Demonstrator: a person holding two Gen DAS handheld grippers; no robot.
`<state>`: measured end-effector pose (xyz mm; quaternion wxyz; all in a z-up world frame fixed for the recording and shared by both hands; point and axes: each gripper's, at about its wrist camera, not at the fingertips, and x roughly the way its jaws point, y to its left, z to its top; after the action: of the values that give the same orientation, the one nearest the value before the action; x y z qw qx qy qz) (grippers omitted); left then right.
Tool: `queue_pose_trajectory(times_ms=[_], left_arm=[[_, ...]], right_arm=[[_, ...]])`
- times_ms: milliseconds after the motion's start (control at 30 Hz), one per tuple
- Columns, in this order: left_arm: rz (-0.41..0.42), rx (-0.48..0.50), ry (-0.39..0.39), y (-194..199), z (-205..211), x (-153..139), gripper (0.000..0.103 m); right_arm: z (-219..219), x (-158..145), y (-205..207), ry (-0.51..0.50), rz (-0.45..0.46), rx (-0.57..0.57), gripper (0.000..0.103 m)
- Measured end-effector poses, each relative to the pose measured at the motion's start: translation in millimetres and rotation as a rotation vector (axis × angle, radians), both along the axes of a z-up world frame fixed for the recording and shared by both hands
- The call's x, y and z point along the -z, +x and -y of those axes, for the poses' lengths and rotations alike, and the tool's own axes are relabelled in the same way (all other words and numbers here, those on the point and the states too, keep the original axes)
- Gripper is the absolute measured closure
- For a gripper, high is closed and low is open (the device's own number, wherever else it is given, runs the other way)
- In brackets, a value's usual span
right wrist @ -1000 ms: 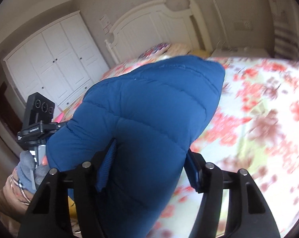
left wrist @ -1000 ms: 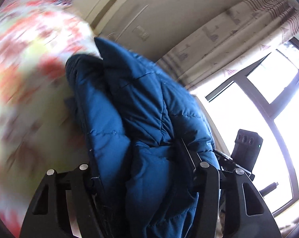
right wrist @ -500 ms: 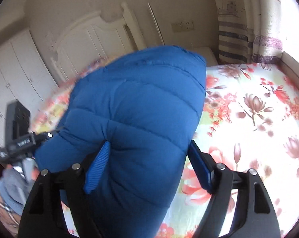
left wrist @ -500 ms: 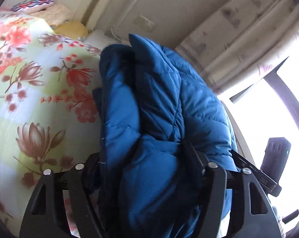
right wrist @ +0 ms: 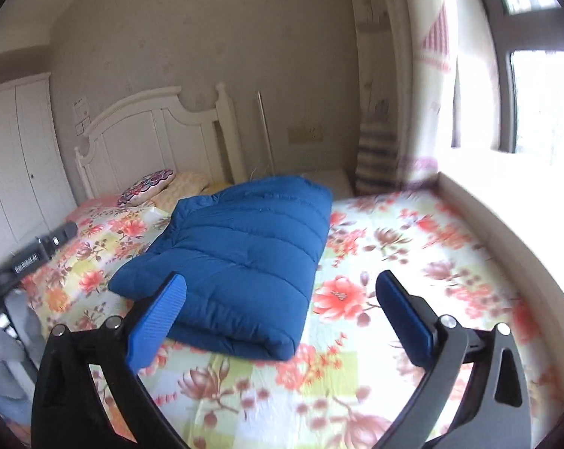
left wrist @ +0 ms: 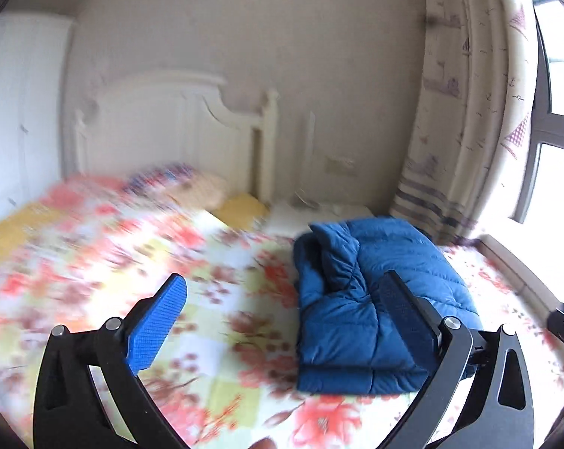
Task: Fold large clothes
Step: 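Open both grippers and withdraw from the folded jacket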
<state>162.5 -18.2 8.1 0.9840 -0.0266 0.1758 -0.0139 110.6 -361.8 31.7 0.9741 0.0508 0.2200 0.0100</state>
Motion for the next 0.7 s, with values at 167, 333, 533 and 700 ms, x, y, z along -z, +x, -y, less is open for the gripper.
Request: queue_pose_trajectory(times_ms=[167,333,533,700], left_arm=[[-0.001,-0.058,0.093,-60,11,2,0.004],[-0.041,0.014,0.099,-95,16,25,0.004],[-0.058,0.110,0.128,-111,33,49,0.004],[-0.057,0.116,0.137,-113,35,54,0.004]], right_arm=[[-32,7,-56,-0.084,0.000,0.023,0.002],[-50,32,-82,-0.170,-0.022,0.061,0.002],[-66,35,-82,-0.194,0.006,0.067,0.002],[-73,37,-83,-0.222,0.012,0.075,0.002]])
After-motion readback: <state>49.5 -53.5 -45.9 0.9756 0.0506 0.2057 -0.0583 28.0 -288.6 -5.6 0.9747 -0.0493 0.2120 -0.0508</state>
